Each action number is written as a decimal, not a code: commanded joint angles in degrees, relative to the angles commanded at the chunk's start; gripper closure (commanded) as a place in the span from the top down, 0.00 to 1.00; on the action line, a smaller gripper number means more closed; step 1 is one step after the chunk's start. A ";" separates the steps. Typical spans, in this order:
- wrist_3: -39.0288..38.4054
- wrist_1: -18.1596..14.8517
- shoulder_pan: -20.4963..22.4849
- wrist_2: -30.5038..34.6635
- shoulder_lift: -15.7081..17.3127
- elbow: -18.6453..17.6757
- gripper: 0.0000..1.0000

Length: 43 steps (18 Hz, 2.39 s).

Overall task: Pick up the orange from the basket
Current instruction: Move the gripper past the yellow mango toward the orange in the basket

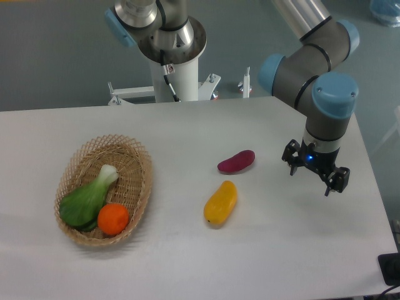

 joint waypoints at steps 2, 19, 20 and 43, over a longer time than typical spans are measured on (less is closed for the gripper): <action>-1.31 0.00 -0.09 0.00 0.17 -0.79 1.00; -9.05 0.00 -4.57 0.00 2.99 -8.35 1.00; -9.14 0.00 -5.01 0.00 2.99 -8.35 1.00; -35.58 -0.09 -22.57 -8.70 2.99 -4.49 1.00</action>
